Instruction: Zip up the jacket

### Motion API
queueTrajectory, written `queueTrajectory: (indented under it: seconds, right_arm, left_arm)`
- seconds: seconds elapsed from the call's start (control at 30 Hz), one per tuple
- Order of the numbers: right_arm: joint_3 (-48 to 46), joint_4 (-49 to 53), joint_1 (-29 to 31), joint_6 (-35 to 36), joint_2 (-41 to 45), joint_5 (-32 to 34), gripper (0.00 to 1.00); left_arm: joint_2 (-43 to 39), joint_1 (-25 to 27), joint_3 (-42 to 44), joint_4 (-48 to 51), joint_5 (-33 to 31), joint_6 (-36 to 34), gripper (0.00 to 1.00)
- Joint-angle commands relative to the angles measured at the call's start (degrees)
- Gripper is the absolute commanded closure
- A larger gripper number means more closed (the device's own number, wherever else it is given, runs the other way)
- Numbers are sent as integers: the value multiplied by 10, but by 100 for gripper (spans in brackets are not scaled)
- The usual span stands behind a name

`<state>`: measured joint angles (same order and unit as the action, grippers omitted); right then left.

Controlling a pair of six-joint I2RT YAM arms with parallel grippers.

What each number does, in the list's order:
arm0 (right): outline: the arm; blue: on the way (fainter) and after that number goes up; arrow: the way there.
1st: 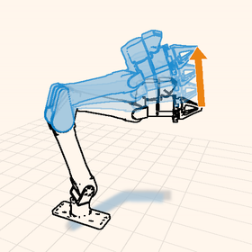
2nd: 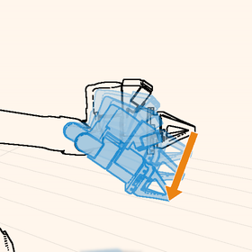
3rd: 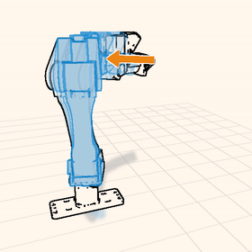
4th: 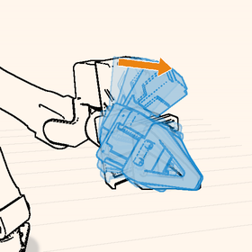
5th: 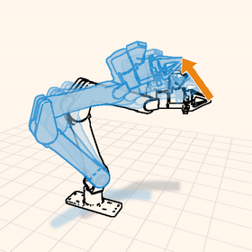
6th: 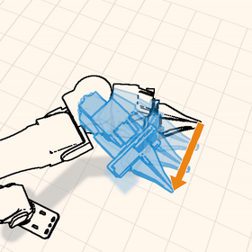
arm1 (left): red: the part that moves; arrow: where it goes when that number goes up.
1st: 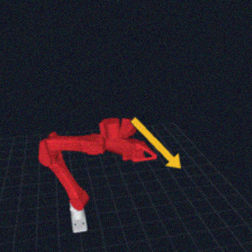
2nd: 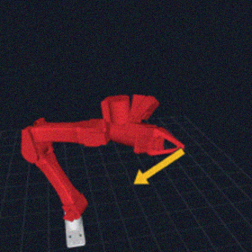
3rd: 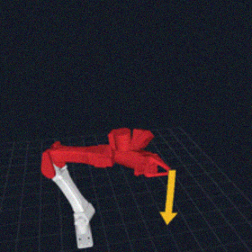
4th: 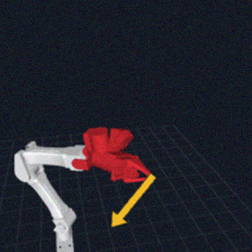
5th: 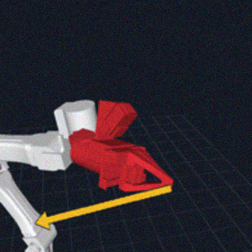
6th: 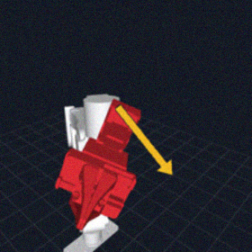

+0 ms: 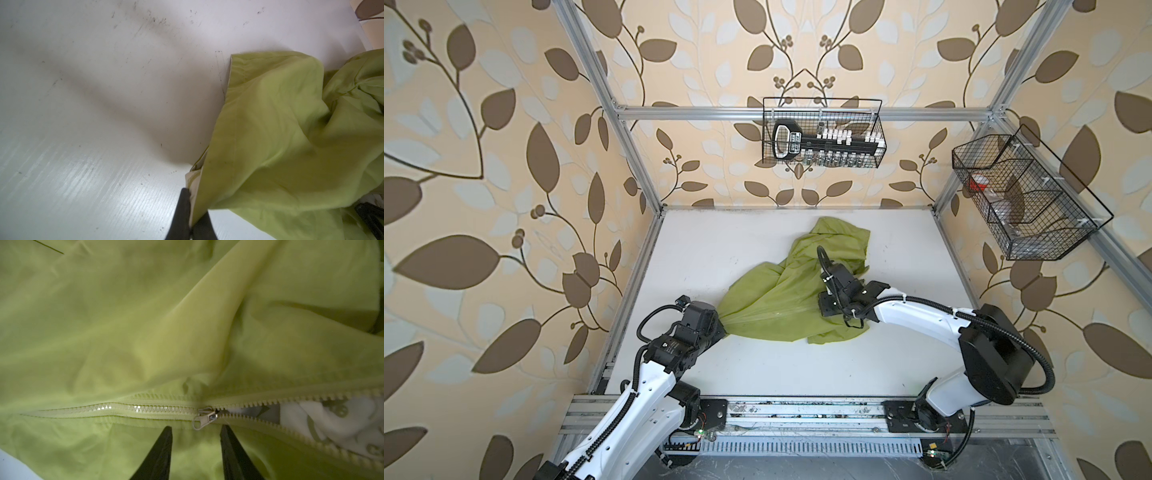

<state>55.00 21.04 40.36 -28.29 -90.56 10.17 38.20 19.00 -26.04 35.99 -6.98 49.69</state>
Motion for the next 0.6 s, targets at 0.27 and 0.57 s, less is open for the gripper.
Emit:
queueTrajectory:
  seconds: [0.27, 0.57]
  right_arm:
    - [29, 23, 13, 12, -45, 53, 62]
    - [34, 16, 13, 14, -55, 55, 71]
  left_arm:
    - [-12, -8, 7, 4, 4, 4, 100]
    - [-14, -7, 5, 7, 3, 4, 100]
